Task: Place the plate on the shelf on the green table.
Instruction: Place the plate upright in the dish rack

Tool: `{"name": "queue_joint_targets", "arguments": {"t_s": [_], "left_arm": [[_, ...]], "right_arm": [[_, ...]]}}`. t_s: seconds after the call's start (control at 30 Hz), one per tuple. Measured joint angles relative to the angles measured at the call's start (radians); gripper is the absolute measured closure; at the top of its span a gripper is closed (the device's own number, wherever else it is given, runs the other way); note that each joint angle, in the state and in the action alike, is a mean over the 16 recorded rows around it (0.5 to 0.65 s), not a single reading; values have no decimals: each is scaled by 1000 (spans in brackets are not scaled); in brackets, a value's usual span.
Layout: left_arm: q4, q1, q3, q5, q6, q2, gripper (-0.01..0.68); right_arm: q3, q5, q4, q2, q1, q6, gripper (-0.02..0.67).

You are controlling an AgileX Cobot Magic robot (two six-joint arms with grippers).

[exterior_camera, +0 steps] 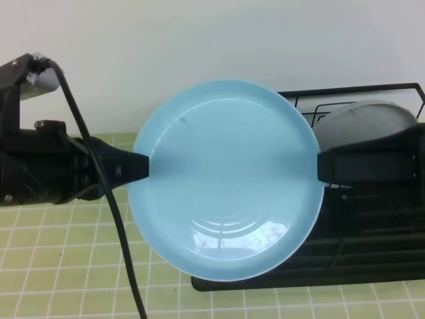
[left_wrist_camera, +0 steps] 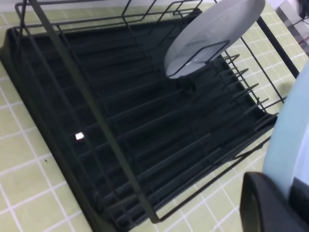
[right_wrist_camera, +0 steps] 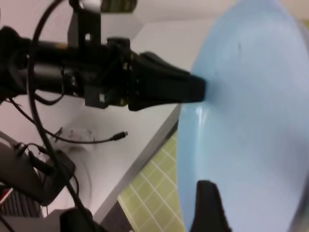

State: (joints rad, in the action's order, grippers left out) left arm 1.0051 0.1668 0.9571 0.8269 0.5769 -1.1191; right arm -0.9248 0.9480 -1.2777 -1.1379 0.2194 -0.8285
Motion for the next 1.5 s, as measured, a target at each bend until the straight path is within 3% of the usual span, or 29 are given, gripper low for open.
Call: {"name": "queue_joint_targets", "arguments": {"t_s": [0.2, 0.67, 0.87, 1.3, 1.4, 1.5], "left_arm": [[30, 0, 0, 22, 16, 0, 673], [71, 0, 0, 74, 66, 0, 672], [77, 0, 0, 115, 68, 0, 630], [140, 0, 0, 225, -4, 0, 246], [174, 0, 0, 245, -11, 0, 186], [213, 0, 0, 263, -9, 0, 174]], "right_arm": [[0, -18, -62, -12, 0, -50, 246], [0, 11, -109, -60, 0, -119, 558], [0, 22, -99, -72, 0, -158, 620], [-75, -90, 155, -41, 0, -184, 648], [-115, -136, 270, -25, 0, -159, 648], [-156, -186, 410, -9, 0, -118, 648]]}}
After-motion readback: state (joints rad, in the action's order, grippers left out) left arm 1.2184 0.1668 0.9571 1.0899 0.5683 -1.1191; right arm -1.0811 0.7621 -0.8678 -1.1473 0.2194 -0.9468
